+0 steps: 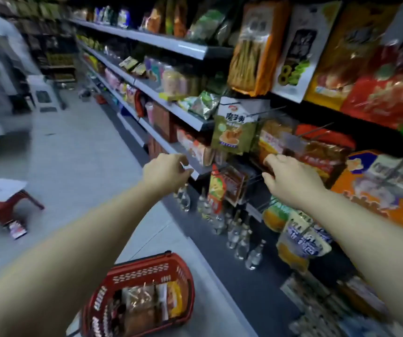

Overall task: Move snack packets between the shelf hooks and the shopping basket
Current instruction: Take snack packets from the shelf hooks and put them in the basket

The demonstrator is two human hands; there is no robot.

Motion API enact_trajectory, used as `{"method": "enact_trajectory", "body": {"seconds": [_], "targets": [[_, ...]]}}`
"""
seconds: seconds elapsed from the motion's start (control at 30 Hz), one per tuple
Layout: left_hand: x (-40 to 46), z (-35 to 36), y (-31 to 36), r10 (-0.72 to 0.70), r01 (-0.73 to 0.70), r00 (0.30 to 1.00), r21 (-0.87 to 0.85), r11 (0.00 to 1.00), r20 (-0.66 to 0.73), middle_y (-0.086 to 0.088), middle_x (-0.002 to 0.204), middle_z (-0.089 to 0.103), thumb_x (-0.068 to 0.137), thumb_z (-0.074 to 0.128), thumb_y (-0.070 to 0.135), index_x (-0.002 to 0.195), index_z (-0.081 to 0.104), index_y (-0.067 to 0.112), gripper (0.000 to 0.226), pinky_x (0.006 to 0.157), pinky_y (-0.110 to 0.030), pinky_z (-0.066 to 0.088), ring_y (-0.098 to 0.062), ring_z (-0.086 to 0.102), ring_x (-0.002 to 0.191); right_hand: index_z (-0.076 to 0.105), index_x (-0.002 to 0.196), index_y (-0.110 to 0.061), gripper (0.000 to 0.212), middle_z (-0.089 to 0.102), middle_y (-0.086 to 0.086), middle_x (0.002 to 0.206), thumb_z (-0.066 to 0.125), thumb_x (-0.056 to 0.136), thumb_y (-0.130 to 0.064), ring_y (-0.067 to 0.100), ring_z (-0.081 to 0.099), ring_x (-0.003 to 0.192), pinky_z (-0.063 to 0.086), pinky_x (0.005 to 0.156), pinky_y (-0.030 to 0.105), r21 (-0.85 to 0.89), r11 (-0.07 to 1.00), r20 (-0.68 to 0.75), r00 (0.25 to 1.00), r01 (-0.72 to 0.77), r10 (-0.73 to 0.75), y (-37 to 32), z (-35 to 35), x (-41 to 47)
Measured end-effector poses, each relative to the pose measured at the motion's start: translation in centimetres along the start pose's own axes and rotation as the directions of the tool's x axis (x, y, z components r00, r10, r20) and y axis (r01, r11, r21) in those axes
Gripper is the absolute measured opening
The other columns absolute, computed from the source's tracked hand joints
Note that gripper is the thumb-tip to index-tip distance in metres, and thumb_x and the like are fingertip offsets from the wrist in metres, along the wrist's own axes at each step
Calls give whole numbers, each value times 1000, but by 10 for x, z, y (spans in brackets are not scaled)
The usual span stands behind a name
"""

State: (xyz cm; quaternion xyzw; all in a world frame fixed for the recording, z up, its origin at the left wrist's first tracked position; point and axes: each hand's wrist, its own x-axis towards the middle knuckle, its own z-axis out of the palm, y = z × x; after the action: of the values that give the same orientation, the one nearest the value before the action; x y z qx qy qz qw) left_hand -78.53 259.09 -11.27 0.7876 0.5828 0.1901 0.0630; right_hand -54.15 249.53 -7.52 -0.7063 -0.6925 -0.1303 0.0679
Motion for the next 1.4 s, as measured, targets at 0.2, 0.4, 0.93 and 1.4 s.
{"method": "enact_trajectory", "body": {"seconds": [0.2, 0.4, 0.93, 1.4], "targets": [[-7, 54, -153, -58, 34, 991, 184, 982, 124, -2, 105, 69, 92, 52, 42, 112, 60, 24, 28, 76, -38, 54, -28, 63, 97, 46, 114, -15, 24, 55, 9, 119, 43, 95, -30, 31, 52, 113, 45, 82, 39, -2, 986, 196, 966, 170, -166, -121, 112, 48], [-31, 138, -263, -111, -25, 916, 332, 943, 385, -2, 118, 63, 95, 47, 43, 122, 55, 22, 36, 81, -33, 49, -29, 61, 106, 44, 120, -13, 26, 52, 8, 123, 39, 98, -27, 30, 50, 113, 31, 70, 33, 65, 966, 429, 867, 251, -254, -209, 247, 58], [-183, 524, -468, -545, 310, 506, 449, 838, 669, -5, 99, 65, 89, 54, 41, 110, 61, 23, 28, 71, -34, 49, -29, 64, 90, 44, 128, -13, 36, 52, 10, 125, 45, 93, -16, 31, 50, 115, 45, 82, 41, 232, 882, 781, 462, 411, -421, -325, 697, -24], [-253, 668, -511, -579, 367, 431, 452, 813, 692, -5, 107, 63, 94, 47, 27, 112, 59, 20, 23, 67, -33, 45, -28, 63, 95, 47, 128, -13, 30, 52, 10, 108, 44, 98, -15, 32, 54, 109, 43, 78, 40, 528, 747, 701, 289, 405, -652, -446, 849, -92]]}}
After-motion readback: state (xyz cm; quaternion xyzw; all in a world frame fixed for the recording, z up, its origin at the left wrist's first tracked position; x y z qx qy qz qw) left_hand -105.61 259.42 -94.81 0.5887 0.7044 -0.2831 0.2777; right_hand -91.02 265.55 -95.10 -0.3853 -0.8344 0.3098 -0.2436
